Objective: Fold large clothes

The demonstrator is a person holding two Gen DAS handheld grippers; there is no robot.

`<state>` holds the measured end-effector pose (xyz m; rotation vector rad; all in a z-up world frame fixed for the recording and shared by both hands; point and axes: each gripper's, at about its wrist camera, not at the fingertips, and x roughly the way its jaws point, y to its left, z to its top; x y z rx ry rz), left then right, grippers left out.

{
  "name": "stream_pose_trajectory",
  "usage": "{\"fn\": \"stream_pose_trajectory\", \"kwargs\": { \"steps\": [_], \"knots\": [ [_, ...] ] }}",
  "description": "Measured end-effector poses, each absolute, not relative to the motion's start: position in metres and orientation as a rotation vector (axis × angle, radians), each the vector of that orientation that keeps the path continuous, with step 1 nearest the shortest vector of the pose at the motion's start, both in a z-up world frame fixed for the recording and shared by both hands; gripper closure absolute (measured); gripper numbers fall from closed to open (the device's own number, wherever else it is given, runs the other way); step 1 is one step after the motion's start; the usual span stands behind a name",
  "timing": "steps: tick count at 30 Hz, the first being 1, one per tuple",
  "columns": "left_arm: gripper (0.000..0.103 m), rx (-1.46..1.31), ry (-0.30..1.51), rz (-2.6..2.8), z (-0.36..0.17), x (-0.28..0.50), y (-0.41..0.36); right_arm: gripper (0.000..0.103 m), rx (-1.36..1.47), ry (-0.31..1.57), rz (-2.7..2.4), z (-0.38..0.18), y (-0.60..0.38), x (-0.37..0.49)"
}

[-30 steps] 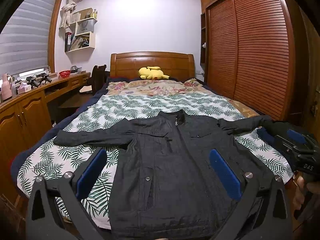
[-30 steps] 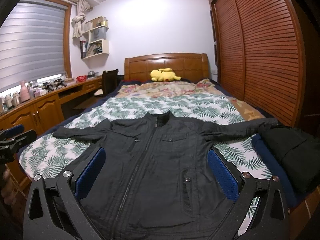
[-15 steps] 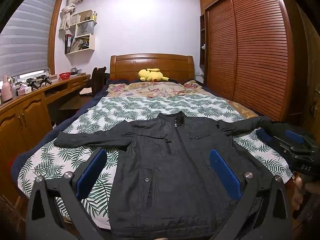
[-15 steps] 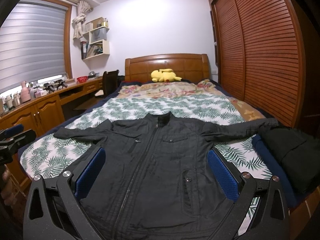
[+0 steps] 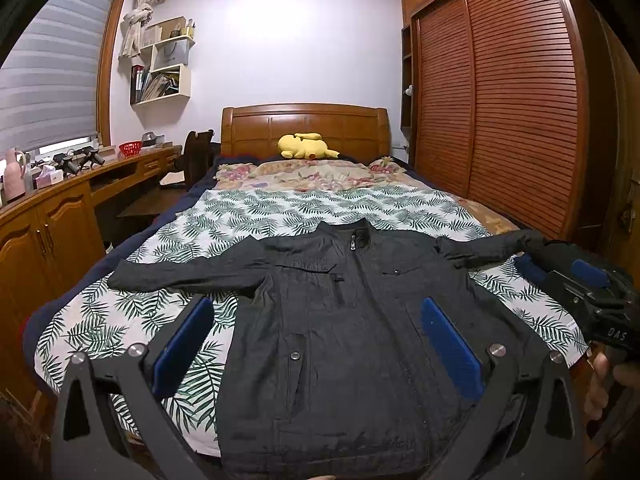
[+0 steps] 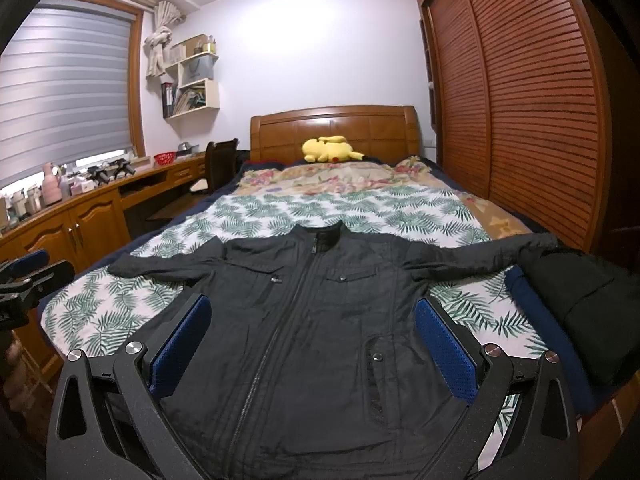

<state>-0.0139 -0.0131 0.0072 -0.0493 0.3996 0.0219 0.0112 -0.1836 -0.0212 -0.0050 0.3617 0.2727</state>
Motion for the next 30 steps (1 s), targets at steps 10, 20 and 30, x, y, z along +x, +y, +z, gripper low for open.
{"fn": "stream_pose_trajectory", "kwargs": {
  "steps": [10,20,30],
  "knots": [
    [0.000,-0.050,0.404,0.023,0.006,-0.010,-0.013,0.000,-0.003,0.361,0.274,-0.021,-0.182,0.009],
    [0.000,-0.050,0.404,0.023,0.005,-0.010,-0.013,0.000,-0.004,0.361,0.276,-0.021,-0.180,0.008],
    [0.000,-0.052,0.422,0.035,-0.007,-0.005,-0.006,0.000,-0.004,0.371,0.300,-0.027,-0.163,-0.002]
  ]
}}
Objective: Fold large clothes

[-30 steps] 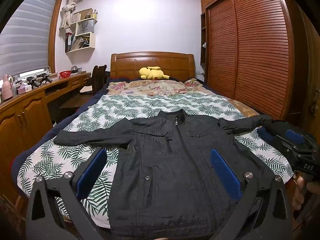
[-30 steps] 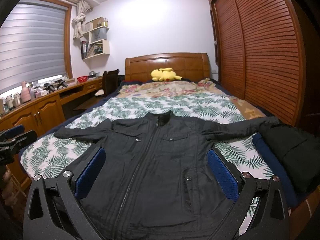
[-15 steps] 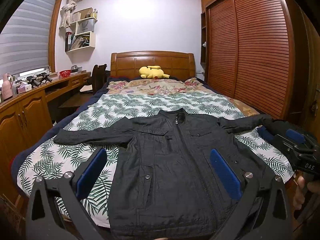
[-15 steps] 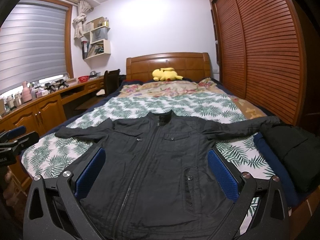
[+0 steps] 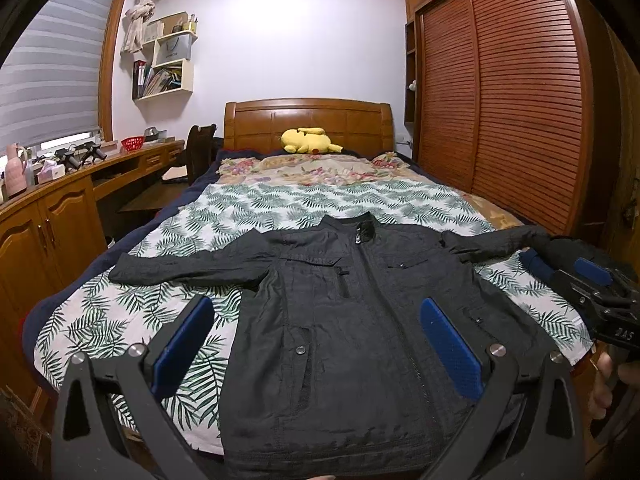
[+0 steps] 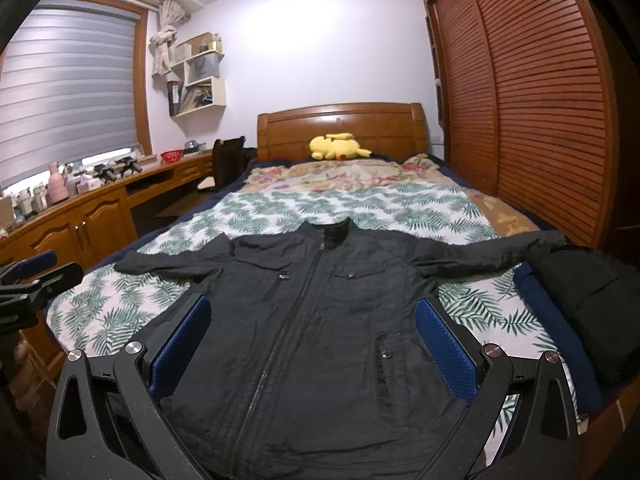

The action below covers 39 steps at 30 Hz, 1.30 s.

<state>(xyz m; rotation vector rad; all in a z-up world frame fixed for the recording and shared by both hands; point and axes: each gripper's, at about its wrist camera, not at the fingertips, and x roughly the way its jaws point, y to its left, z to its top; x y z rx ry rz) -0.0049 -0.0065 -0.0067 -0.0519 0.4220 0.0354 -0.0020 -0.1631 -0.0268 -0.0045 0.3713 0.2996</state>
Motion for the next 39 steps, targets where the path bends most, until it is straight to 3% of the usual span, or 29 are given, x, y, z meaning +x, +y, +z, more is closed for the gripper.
{"fn": "stream_pose_trajectory", "kwargs": {
  "steps": [28,39],
  "knots": [
    [0.000,-0.053,0.595,0.146,-0.099,0.052,0.077,0.000,-0.048,0.540,0.462,-0.123,-0.088,0.102],
    [0.000,-0.066,0.658,0.253,-0.125,0.097,0.144,0.000,-0.100,0.556,0.569,-0.125,-0.038,0.157]
  ]
}}
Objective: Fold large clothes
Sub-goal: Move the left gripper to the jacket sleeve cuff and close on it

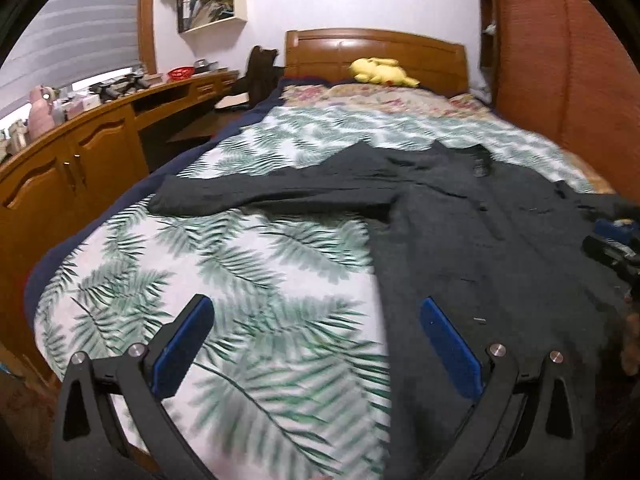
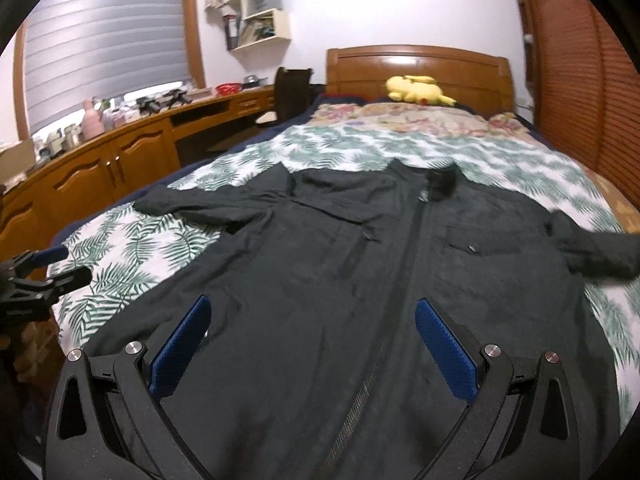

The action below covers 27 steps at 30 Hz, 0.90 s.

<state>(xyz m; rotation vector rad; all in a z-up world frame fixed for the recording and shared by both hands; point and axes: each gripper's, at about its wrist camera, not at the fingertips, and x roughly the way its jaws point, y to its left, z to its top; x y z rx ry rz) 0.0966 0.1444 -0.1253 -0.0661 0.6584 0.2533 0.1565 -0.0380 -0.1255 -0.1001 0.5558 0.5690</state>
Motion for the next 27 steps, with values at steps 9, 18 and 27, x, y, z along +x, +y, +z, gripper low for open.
{"fn": "stream_pose_trajectory", "kwargs": {
  "steps": [9,18,27],
  "knots": [
    [0.000,-0.043,0.730,0.305,-0.126,0.132,0.207,0.000,-0.161,0.592,0.643,-0.136,0.021,0.210],
    [0.000,-0.142,0.793,0.297,-0.136,0.180,0.281,0.000,-0.201,0.692,0.702,-0.183,0.044,0.233],
    [0.001,-0.255,0.786,0.300,-0.145,0.235,0.360,0.000,-0.189,0.716,0.704,-0.189,0.045,0.237]
  ]
}}
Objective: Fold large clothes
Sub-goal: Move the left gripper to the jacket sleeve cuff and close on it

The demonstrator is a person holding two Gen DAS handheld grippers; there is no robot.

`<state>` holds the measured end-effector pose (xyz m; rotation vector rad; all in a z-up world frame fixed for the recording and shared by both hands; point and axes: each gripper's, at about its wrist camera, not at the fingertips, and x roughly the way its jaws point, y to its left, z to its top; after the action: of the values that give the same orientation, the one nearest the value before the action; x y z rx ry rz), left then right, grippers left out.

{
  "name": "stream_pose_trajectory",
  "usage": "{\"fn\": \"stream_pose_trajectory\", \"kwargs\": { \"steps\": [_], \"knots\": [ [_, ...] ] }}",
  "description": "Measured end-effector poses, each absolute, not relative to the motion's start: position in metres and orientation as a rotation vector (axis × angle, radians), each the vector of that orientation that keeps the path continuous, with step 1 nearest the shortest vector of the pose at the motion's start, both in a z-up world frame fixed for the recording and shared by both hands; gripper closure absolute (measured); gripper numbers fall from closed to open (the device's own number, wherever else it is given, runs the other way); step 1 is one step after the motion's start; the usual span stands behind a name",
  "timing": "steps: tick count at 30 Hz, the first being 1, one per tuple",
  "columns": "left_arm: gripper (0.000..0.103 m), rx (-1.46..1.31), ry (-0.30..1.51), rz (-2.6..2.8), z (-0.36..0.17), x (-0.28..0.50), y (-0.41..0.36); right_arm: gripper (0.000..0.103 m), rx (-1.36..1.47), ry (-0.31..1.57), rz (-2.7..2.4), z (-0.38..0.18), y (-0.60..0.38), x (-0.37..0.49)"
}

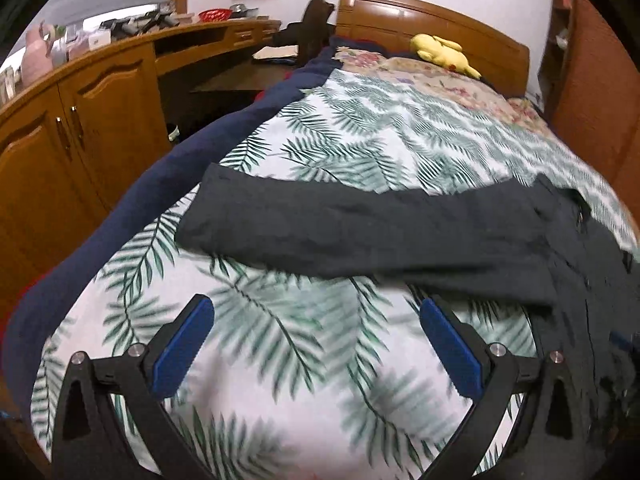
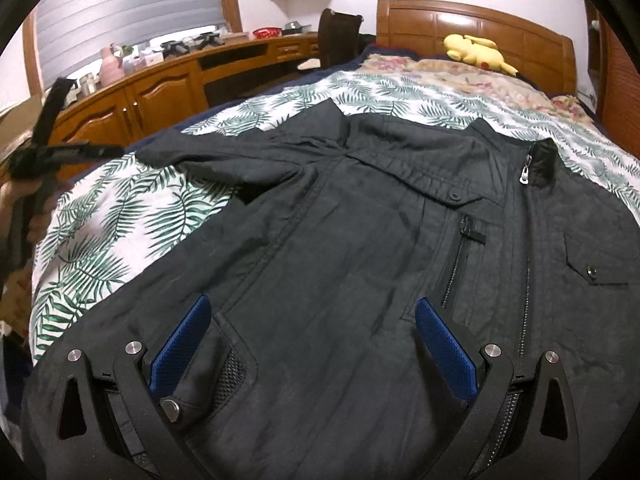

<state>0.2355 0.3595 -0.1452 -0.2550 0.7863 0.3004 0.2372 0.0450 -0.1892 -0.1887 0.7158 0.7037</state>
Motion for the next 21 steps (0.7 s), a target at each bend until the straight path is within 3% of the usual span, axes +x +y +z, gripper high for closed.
{"fn": "stream_pose_trajectory", "kwargs": {
  "steps": [7,14,21],
  "knots": [
    [0.015,-0.415,0.727,0.347,-0.155,0.253,0.416,0.000,-0.187,0.729,0.703,-0.192,0.046,0.240],
    [0.036,-0.488,0.752,0.425,-0.179,0.266,0.448,0.000,-0.191,0.730,0.702,-0.193,0.047,0.240],
    [0.037,-0.530,0.795,0.470,-0.198,0.280,0.462,0.000,-0.193,0.732,0.701,-0.194,0.047,0.240]
  ]
}}
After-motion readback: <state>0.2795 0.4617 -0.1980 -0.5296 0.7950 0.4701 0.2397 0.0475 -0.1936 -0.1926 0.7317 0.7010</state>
